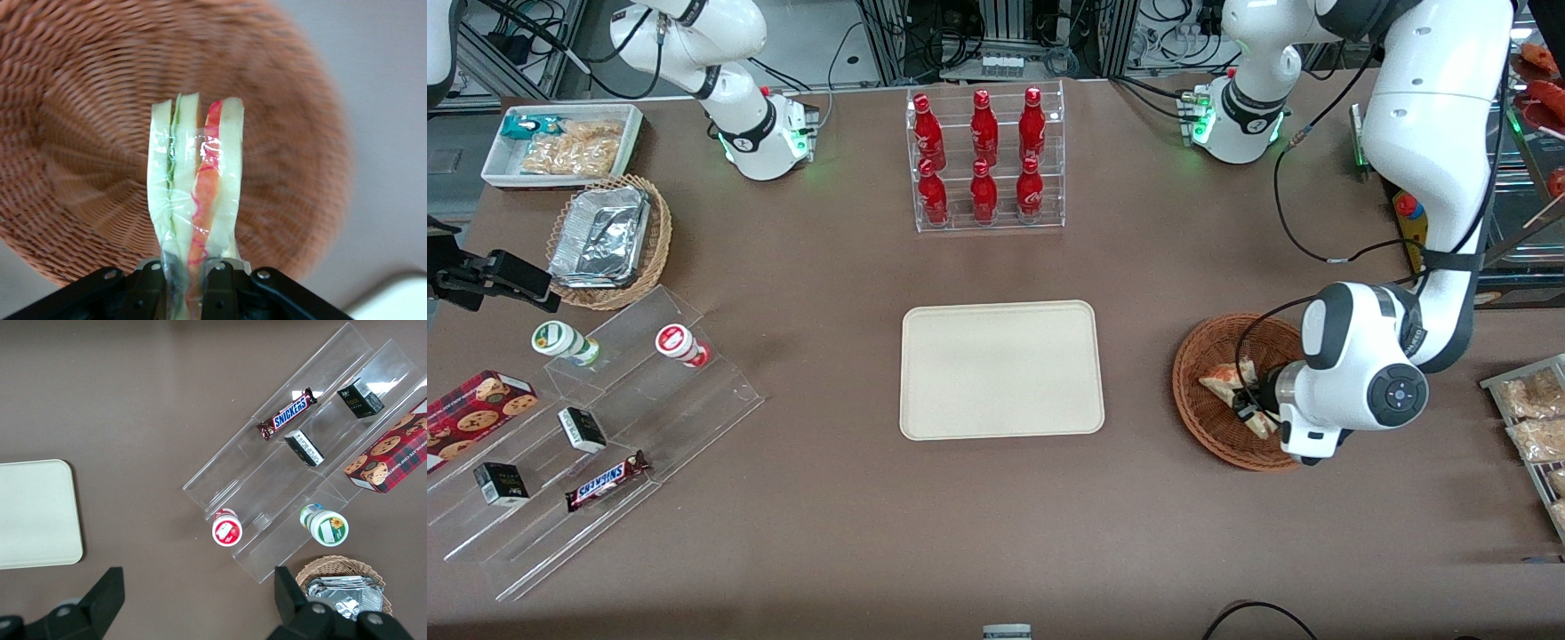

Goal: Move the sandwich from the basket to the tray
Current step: 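Close the left gripper on the wrapped sandwich and lift it, then carry the sandwich with the left gripper over the cream tray and lower it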

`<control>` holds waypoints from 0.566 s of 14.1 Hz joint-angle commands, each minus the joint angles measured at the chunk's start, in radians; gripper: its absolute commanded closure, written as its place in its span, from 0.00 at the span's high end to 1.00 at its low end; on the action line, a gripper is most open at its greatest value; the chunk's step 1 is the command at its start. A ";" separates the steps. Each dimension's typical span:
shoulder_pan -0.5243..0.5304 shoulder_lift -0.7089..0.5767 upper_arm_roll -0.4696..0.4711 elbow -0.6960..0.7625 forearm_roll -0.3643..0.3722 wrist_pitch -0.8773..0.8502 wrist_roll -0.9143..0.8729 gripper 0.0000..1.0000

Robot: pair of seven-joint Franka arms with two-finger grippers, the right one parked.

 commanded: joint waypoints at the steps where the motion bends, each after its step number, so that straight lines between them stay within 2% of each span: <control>1: -0.134 -0.018 0.010 0.085 -0.003 -0.006 0.034 0.10; 4: -0.293 0.022 0.013 0.144 0.000 0.002 0.029 0.11; 8: -0.448 0.083 0.013 0.159 0.000 0.016 0.034 0.13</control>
